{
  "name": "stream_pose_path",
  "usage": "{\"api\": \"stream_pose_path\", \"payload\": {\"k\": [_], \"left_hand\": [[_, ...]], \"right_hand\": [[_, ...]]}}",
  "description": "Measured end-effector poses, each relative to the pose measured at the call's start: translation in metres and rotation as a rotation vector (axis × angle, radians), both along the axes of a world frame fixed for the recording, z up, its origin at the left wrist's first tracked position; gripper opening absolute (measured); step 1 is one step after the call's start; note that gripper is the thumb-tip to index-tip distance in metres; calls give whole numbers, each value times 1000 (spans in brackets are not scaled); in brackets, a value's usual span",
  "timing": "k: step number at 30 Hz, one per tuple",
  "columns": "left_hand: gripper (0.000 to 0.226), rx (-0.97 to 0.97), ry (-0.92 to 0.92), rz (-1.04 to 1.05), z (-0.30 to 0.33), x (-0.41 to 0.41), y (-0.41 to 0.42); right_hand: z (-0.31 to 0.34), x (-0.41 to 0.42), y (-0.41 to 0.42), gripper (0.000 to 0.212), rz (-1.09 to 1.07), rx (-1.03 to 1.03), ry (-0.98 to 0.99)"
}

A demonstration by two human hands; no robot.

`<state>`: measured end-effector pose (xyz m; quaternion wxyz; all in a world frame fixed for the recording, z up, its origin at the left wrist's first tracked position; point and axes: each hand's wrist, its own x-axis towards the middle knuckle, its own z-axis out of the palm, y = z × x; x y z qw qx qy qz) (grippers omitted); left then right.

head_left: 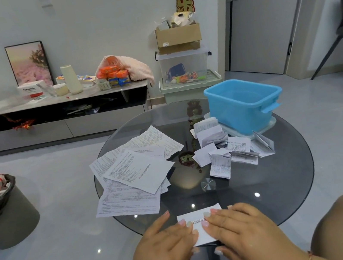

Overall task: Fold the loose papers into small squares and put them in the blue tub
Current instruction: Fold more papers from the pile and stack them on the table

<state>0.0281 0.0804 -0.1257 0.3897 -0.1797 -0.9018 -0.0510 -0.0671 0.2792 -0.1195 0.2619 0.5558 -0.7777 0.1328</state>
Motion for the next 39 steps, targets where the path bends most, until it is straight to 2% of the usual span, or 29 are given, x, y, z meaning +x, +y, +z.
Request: {"api": "stream_pose_path", "payload": {"k": [4, 6, 10, 14, 17, 20, 22, 26, 29, 33, 36, 39], "left_hand": [[30, 51, -2, 25, 5, 2, 6], [36, 137, -24, 39, 11, 0, 8], [16, 382, -201, 64, 31, 1, 16], [6, 854, -387, 180, 60, -2, 30], [21, 896, -478, 178, 74, -14, 33], [6, 989, -457, 221, 85, -32, 30], [17, 1032, -460, 248, 89, -48, 25], [36, 1096, -445, 354, 90, -70, 15], [35, 1188, -452, 409, 82, -82, 6], [28, 1270, -477, 447, 77, -95, 2], [23, 1329, -532, 437, 79, -101, 4], [22, 1357, -577, 440, 81, -106, 4]], "right_hand": [[-1, -1, -2, 39, 49, -183, 74], [1, -3, -1, 41, 58, -229, 33], [10, -8, 3, 40, 1, -288, -103], [35, -12, 8, 27, -31, -325, -266], [55, -17, 10, 33, -81, -297, -397], [81, -33, 8, 27, -195, -279, -596], [101, -56, 4, 18, -245, -226, -624], [133, -120, -16, 14, -350, -143, -576], [143, -173, -43, 19, -418, -70, -542], [141, -229, -88, 36, -462, 239, -514], [133, -255, -117, 39, -479, 565, -455], [124, -268, -134, 39, -468, 724, -445]]}}
